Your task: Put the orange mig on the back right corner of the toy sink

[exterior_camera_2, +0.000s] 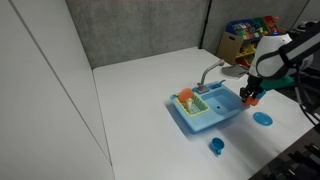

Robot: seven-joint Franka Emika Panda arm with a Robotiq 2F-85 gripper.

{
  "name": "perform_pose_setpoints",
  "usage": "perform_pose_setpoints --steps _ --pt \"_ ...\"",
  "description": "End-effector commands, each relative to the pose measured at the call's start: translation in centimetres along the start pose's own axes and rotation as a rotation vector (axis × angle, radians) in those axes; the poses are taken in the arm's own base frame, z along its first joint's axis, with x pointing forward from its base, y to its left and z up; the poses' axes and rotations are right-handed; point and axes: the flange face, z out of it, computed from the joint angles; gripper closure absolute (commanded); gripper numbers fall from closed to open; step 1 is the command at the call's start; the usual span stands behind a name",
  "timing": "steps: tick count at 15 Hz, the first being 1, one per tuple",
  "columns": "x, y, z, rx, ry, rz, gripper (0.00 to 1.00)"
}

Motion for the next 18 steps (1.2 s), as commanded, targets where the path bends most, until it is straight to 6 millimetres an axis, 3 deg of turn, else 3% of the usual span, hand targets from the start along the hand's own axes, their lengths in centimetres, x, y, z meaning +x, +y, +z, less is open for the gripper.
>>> perform_pose_setpoints --steps 1,18 --pt "0.86 0.15 -0.07 0.011 -0.005 0.003 0.66" --pt "0.98 0.49 0.1 0.018 -0.005 0.006 0.66"
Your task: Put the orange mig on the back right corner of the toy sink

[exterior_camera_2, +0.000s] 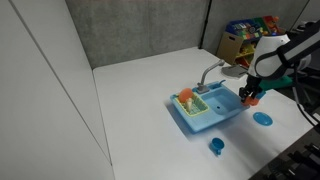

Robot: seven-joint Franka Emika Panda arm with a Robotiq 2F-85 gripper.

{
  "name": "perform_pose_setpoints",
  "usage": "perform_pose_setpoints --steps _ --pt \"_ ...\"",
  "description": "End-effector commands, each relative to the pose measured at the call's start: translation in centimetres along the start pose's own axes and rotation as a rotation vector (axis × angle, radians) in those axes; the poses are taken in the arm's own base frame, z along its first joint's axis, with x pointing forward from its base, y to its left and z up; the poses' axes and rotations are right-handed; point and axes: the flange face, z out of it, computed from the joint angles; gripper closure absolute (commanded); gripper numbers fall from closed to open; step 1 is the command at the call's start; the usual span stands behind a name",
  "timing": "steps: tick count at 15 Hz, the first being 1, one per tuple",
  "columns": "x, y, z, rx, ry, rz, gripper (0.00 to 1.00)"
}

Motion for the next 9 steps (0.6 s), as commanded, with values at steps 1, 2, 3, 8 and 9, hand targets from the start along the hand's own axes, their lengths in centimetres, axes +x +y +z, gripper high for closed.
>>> perform_pose_setpoints --steps 1,2,3,8,9 --pt "0.47 0.44 -0.18 0.013 -0.006 0.001 0.66" --pt "0.47 0.48 -0.15 0.014 -0.007 0.002 0.66" --pt "0.46 0.53 -0.13 0.014 -0.008 0.003 0.66" --pt "0.44 0.7 -0.03 0.015 -0.011 0.005 0.36" --pt "0.43 0.72 -0.02 0.015 -0.011 0.005 0.34"
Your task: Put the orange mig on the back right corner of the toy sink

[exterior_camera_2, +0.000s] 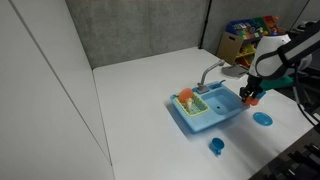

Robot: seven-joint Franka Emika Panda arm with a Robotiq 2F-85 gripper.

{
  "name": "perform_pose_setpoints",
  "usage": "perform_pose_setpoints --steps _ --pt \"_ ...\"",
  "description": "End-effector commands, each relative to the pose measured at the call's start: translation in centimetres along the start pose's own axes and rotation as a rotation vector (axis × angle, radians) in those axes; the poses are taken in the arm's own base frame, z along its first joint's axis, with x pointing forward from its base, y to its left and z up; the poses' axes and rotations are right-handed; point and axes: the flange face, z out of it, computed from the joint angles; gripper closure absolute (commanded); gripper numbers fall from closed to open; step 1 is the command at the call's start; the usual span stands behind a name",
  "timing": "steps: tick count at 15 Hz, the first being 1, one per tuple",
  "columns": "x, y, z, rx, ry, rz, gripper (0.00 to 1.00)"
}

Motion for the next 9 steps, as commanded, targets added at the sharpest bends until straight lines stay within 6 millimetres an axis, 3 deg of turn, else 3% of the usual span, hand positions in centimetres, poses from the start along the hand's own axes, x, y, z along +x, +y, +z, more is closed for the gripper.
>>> perform_pose_setpoints --steps 1,6,9 --pt "0.42 0.3 -0.07 0.014 -0.011 -0.002 0.29" --pt "0.36 0.42 0.06 0.016 -0.015 -0.002 0.0" --pt "0.29 0.41 -0.12 0.018 -0.013 -0.004 0.0"
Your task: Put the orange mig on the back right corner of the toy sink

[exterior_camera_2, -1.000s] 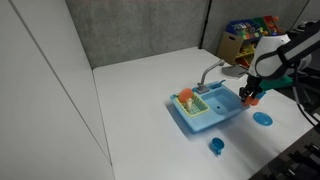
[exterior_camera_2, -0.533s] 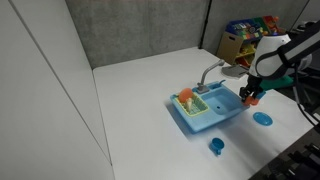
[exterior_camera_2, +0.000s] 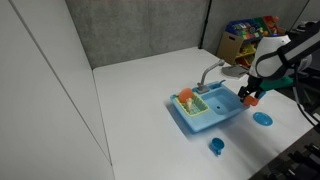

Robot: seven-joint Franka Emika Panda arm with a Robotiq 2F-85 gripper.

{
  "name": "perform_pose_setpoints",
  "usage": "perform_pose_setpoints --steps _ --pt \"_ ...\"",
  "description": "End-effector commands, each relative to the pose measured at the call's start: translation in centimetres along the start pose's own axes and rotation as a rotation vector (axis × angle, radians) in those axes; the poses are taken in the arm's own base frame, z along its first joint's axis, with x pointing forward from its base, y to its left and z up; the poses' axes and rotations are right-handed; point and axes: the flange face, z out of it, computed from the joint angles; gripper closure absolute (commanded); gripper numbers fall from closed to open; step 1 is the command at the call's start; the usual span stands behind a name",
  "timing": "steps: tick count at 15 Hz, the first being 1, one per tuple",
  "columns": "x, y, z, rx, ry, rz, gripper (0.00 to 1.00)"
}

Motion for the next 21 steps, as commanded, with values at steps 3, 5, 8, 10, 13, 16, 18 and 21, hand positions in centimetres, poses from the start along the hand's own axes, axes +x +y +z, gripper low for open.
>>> perform_pose_setpoints --steps 3,5,8,10,13,16,18,21 --pt "0.2 0.2 -0.8 0.012 -0.007 -0.007 0.0" --pt "-0.1 0.2 -1.2 0.007 -0.005 -0.01 0.0" --pt "-0.4 0.1 -1.8 0.008 0.001 -0.014 0.0" --pt "-0.6 0.0 -2.3 0.012 0.004 -0.019 0.0" --pt "-1.1 0.1 -3.6 0.017 -0.005 -0.028 0.0" --pt "-1.6 0.3 -5.4 0.02 -0.028 -0.034 0.0" --pt "-1.6 0.5 -7.1 0.018 -0.036 -0.026 0.0" --pt "-1.9 0.8 -10.1 0.015 -0.056 -0.018 0.0"
